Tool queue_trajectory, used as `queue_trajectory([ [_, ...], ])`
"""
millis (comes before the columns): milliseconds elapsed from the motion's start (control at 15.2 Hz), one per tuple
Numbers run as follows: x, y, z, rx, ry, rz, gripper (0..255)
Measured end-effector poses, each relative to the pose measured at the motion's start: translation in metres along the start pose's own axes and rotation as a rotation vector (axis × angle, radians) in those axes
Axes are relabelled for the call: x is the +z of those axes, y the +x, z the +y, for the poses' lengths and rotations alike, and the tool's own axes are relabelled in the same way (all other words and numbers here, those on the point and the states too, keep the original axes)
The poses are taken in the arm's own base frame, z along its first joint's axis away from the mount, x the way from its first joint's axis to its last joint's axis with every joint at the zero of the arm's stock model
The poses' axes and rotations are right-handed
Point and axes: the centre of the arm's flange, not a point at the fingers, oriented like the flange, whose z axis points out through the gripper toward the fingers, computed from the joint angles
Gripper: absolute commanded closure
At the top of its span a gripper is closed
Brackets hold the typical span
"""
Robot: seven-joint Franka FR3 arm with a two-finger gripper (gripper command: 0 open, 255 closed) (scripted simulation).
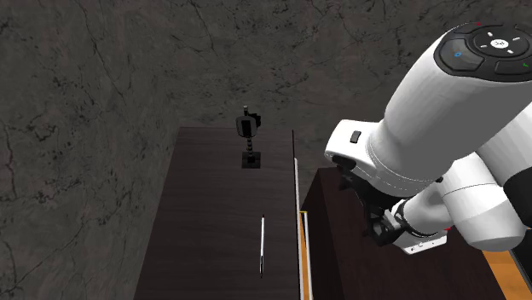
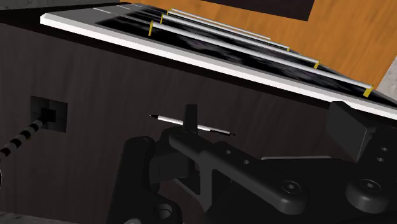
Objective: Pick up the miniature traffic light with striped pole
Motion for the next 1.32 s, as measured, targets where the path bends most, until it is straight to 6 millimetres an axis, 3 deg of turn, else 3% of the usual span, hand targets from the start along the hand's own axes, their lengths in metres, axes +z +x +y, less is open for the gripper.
queue_trajectory([
  [132, -0.001, 0.002, 0.006, 0.000, 0.000, 0.001, 0],
  [264, 0.002, 0.006, 0.025, -0.003, -0.002, 0.005, 0],
  [1320, 0.026, 0.064, 0.222, -0.026, -0.021, 0.041, 0],
])
